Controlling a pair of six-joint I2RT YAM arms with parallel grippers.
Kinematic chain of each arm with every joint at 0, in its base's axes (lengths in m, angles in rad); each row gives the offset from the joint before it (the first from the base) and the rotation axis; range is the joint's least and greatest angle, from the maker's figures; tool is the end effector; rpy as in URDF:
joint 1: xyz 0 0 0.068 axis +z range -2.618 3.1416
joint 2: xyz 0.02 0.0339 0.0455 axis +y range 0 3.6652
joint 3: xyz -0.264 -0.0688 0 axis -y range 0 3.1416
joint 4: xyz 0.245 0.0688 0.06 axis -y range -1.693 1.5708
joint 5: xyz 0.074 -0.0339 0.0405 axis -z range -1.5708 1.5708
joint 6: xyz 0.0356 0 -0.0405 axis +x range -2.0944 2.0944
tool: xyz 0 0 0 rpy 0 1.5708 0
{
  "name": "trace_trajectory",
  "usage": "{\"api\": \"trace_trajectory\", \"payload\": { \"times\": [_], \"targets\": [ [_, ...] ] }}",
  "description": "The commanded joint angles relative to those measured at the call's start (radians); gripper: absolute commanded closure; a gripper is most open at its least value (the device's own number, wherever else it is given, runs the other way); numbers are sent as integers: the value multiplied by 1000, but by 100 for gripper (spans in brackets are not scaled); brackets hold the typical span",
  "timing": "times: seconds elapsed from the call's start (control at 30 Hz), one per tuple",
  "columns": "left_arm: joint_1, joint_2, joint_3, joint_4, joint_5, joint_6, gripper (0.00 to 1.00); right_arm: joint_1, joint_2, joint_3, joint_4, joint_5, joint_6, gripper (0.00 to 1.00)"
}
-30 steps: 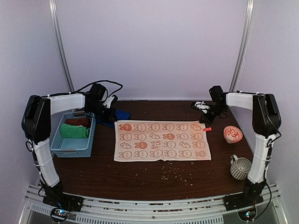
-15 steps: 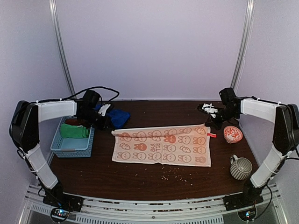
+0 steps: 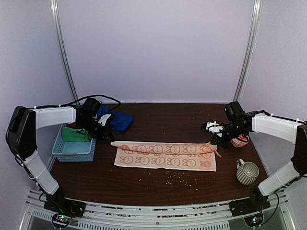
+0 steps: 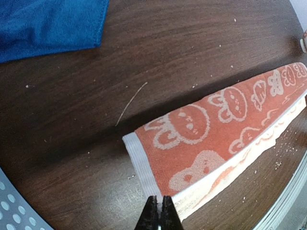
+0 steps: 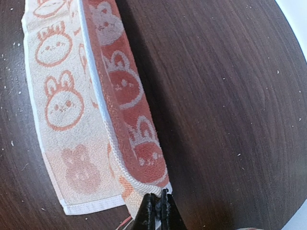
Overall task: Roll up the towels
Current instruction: Fold the towel at the center of the board.
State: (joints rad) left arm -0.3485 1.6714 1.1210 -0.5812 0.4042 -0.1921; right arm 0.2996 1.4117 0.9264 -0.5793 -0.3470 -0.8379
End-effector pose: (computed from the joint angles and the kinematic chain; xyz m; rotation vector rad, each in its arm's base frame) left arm 0.3074 -0.1266 0.2026 0.3392 2.7236 -0.7048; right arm 0.2592 0.0927 0.2190 -1.4731 2.0896 0.2558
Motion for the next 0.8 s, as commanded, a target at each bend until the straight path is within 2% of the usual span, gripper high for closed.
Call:
{"api": "trace_trajectory", "payload": {
  "times": [0.0, 0.4, 0.6, 0.63, 0.7, 0.77],
  "targets": [
    [9, 37, -12, -20, -25, 12, 100, 30, -55, -68, -5, 77, -5, 100],
    [-21, 93, -14, -38, -31, 13, 100, 59, -107, -201, -21, 26, 2, 100],
    [-20, 20, -88, -64, -18, -3, 100, 114, -242, -242, -134, -11, 21, 90],
    [-21, -4, -109, -76, -6, -6, 99, 114, -265, -241, -167, -21, 26, 86],
    [-21, -83, -147, -77, 14, -17, 85, 115, -318, -245, -226, -28, 36, 80],
    [-21, -150, -148, -77, -2, -25, 76, 113, -362, -244, -260, -21, 25, 75]
  ]
}}
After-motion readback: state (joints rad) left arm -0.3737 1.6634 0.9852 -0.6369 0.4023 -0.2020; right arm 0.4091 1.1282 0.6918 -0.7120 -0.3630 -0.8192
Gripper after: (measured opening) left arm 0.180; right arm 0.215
